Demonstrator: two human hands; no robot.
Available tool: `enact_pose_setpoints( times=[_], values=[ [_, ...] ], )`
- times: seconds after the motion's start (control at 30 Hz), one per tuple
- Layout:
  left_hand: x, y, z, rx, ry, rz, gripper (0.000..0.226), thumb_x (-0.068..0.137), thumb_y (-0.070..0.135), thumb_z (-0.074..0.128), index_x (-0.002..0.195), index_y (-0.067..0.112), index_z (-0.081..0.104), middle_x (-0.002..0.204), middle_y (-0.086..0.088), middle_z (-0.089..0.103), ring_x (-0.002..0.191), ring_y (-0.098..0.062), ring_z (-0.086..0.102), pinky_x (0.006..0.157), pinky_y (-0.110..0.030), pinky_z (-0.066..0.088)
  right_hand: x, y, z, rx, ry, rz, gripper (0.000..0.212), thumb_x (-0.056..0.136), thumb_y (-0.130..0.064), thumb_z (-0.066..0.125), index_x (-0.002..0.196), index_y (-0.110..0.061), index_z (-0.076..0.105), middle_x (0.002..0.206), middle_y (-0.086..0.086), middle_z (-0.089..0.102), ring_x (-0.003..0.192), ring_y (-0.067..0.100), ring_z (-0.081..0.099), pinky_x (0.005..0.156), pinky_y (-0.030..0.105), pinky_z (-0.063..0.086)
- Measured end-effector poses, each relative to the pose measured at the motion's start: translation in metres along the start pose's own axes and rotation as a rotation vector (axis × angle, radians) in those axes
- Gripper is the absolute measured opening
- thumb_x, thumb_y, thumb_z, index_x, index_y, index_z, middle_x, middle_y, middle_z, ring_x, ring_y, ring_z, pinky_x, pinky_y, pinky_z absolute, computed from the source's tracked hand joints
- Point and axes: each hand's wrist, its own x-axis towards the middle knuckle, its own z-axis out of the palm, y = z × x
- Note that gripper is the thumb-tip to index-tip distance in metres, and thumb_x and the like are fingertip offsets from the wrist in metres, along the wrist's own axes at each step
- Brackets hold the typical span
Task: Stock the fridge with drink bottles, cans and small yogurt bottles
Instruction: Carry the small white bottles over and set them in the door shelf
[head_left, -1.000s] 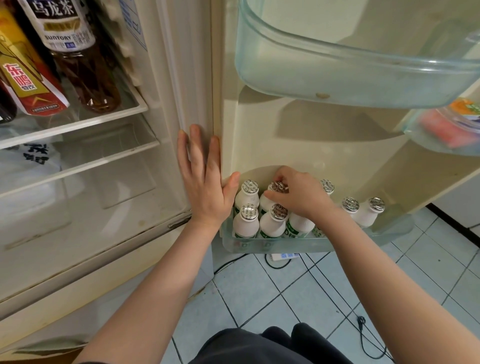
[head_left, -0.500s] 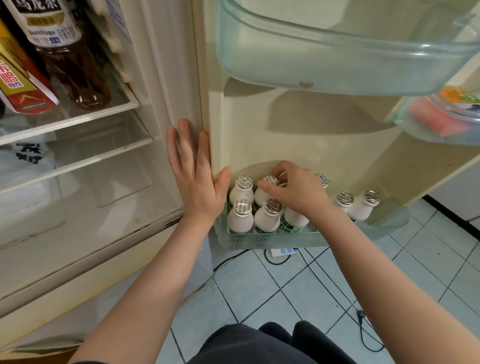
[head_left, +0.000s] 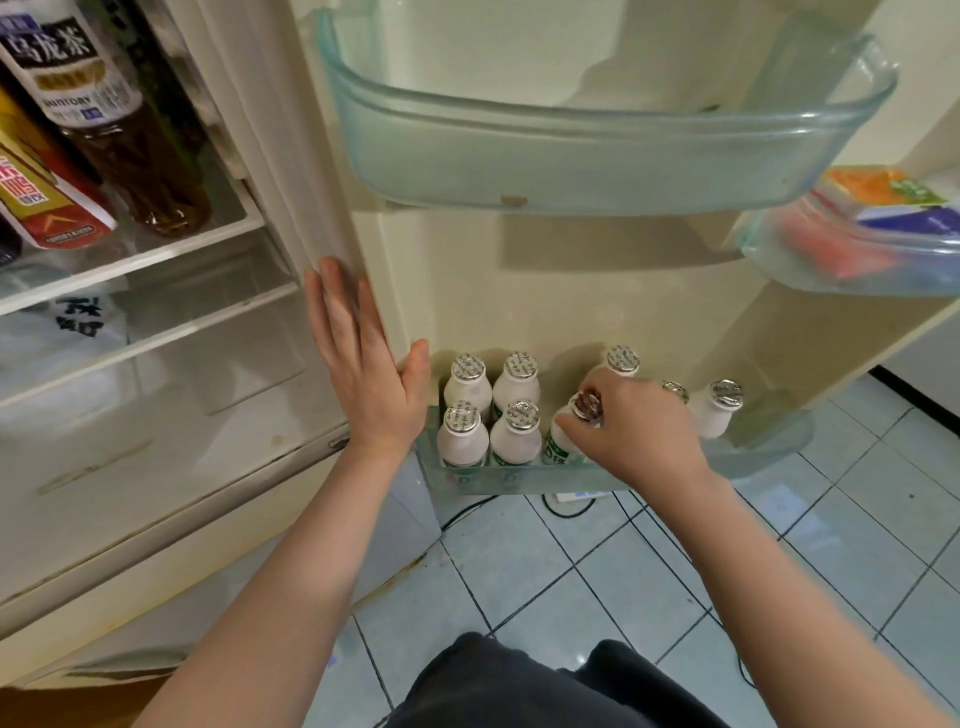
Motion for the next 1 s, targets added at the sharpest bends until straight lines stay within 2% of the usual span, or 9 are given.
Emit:
enact_pose_setpoints(
  times=[0.1, 0.23, 0.4, 0.53, 0.63, 0.8, 0.83, 0.9, 1.0],
  values=[
    [0.001, 0.003, 0.000, 0.018, -0.019, -0.033, 0.062, 0.099, 0.046, 0.024, 0.153, 0.023, 0.001, 0.150, -0.021, 0.015, 0.137, -0.046, 0.017, 0.118, -0.044, 0.013, 0.003, 0.004, -0.001, 0.077, -0.011, -0.015, 0.027, 0.081, -0.039, 0.062, 0.100, -0.019, 0.062, 0.090, 0.005, 0.066, 0.087, 0.029, 0.061, 0.063, 0.031, 0.042],
    [0.001, 0.006, 0.000, 0.040, -0.014, -0.066, 0.063, 0.099, 0.046, 0.024, 0.143, 0.001, 0.018, 0.144, -0.028, 0.020, 0.136, -0.047, 0.020, 0.117, -0.045, 0.015, 0.006, 0.011, -0.005, 0.196, -0.141, -0.120, 0.030, 0.080, -0.032, 0.067, 0.109, -0.025, 0.066, 0.103, -0.004, 0.068, 0.097, 0.020, 0.061, 0.080, 0.031, 0.049],
    [0.002, 0.008, 0.000, 0.070, -0.008, -0.085, 0.064, 0.099, 0.044, 0.025, 0.138, -0.006, 0.024, 0.141, -0.040, 0.026, 0.136, -0.046, 0.021, 0.117, -0.045, 0.017, 0.012, 0.015, -0.006, 0.244, -0.186, -0.184, 0.029, 0.078, -0.031, 0.070, 0.106, -0.027, 0.067, 0.096, -0.008, 0.068, 0.091, 0.013, 0.062, 0.077, 0.026, 0.047],
    [0.002, 0.009, 0.000, 0.079, 0.006, -0.091, 0.062, 0.099, 0.042, 0.027, 0.137, -0.007, 0.026, 0.141, -0.039, 0.027, 0.136, -0.044, 0.022, 0.116, -0.045, 0.018, 0.012, 0.018, -0.006, 0.279, -0.214, -0.195, 0.025, 0.076, -0.031, 0.071, 0.102, -0.030, 0.067, 0.089, -0.014, 0.064, 0.090, 0.009, 0.062, 0.081, 0.029, 0.050],
    [0.002, 0.009, 0.000, 0.077, 0.012, -0.094, 0.063, 0.098, 0.041, 0.027, 0.138, -0.007, 0.026, 0.142, -0.036, 0.026, 0.137, -0.043, 0.022, 0.117, -0.044, 0.018, 0.011, 0.020, -0.003, 0.306, -0.203, -0.180, 0.025, 0.076, -0.031, 0.071, 0.100, -0.032, 0.066, 0.094, -0.013, 0.066, 0.092, 0.009, 0.062, 0.082, 0.028, 0.050],
    [0.001, 0.008, 0.001, 0.093, 0.020, -0.090, 0.064, 0.098, 0.041, 0.027, 0.138, -0.009, 0.028, 0.143, -0.036, 0.027, 0.137, -0.042, 0.022, 0.116, -0.045, 0.018, 0.007, 0.021, -0.003, 0.343, -0.200, -0.167, 0.052, 0.078, -0.035, 0.069, 0.127, -0.028, 0.053, 0.114, -0.008, 0.064, 0.104, 0.011, 0.060, 0.088, 0.027, 0.046],
    [0.000, 0.008, 0.001, 0.095, 0.022, -0.092, 0.065, 0.098, 0.041, 0.027, 0.138, -0.009, 0.028, 0.143, -0.036, 0.027, 0.137, -0.041, 0.022, 0.116, -0.045, 0.018, 0.007, 0.022, -0.004, 0.356, -0.188, -0.163, 0.054, 0.078, -0.037, 0.069, 0.128, -0.027, 0.051, 0.113, -0.008, 0.064, 0.103, 0.011, 0.061, 0.087, 0.027, 0.047],
    [0.000, 0.008, 0.001, 0.099, 0.024, -0.097, 0.065, 0.098, 0.041, 0.027, 0.139, -0.009, 0.027, 0.143, -0.036, 0.027, 0.138, -0.040, 0.022, 0.117, -0.044, 0.018, 0.009, 0.023, -0.008, 0.384, -0.094, -0.145, 0.042, 0.080, -0.038, 0.066, 0.120, -0.029, 0.058, 0.104, -0.010, 0.065, 0.094, 0.010, 0.063, 0.082, 0.027, 0.049],
    [0.000, 0.008, 0.001, 0.101, 0.025, -0.102, 0.064, 0.098, 0.040, 0.028, 0.140, -0.008, 0.026, 0.144, -0.036, 0.027, 0.138, -0.040, 0.022, 0.117, -0.043, 0.018, 0.018, 0.028, -0.016, 0.405, 0.179, -0.046, 0.018, 0.084, -0.033, 0.061, 0.098, -0.025, 0.067, 0.086, -0.014, 0.065, 0.082, 0.012, 0.064, 0.066, 0.024, 0.045]
  ],
)
